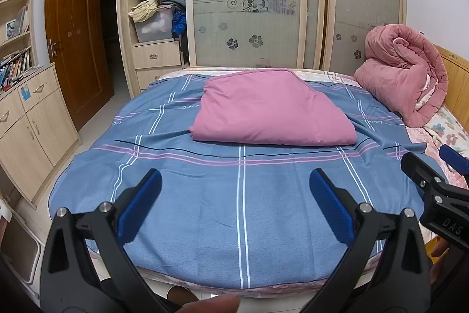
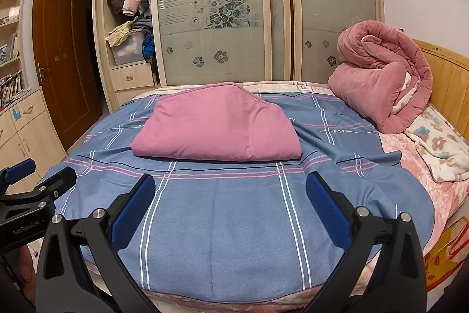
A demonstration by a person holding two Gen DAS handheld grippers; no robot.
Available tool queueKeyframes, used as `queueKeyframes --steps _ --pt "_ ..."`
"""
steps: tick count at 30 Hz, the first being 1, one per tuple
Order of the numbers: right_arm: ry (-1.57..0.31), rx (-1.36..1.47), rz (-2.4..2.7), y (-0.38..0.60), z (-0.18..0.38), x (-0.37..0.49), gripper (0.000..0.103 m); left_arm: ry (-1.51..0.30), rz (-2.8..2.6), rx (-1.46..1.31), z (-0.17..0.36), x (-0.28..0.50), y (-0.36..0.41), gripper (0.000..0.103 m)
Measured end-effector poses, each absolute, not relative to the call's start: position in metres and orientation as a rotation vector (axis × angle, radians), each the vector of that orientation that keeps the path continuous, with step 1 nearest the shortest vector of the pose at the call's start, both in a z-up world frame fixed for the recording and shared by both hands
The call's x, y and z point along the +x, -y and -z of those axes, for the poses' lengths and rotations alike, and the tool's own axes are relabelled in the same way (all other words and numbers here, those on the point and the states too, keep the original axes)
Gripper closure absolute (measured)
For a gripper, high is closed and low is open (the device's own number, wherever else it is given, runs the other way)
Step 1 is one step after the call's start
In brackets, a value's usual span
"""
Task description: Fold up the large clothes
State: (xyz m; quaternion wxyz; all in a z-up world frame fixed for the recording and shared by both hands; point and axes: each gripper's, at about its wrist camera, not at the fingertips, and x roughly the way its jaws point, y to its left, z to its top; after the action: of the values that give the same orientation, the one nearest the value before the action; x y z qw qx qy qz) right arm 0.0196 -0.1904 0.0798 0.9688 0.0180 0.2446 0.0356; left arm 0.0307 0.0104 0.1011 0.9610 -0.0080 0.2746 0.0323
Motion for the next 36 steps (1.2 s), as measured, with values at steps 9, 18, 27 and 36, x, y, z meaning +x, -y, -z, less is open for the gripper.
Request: queueKeyframes --steps 9,18,27,36 --pt "-0.494 0.035 -0.068 0.1927 -0.0791 0.0204 0.001 -0.563 -0.06 -0.008 -0.1 0.0316 -0.0086 0.002" --pt "-0.495 0.036 -0.068 0.1931 -0.0786 0.0213 0.001 -0.565 -0.057 -0.002 -0.0998 0.0324 -0.0065 0.002" --pt "-0.495 0.037 -0.066 0.1954 -0.0767 0.0224 0.001 -0.566 -0.056 -0.002 -0.0999 0.0331 -0.0062 0.002" --pt "-0.495 0.037 -0.067 0.1976 -0.0732 0.0224 0.001 -0.566 -0.055 -0.002 -0.0999 0.0333 -0.0057 0.002"
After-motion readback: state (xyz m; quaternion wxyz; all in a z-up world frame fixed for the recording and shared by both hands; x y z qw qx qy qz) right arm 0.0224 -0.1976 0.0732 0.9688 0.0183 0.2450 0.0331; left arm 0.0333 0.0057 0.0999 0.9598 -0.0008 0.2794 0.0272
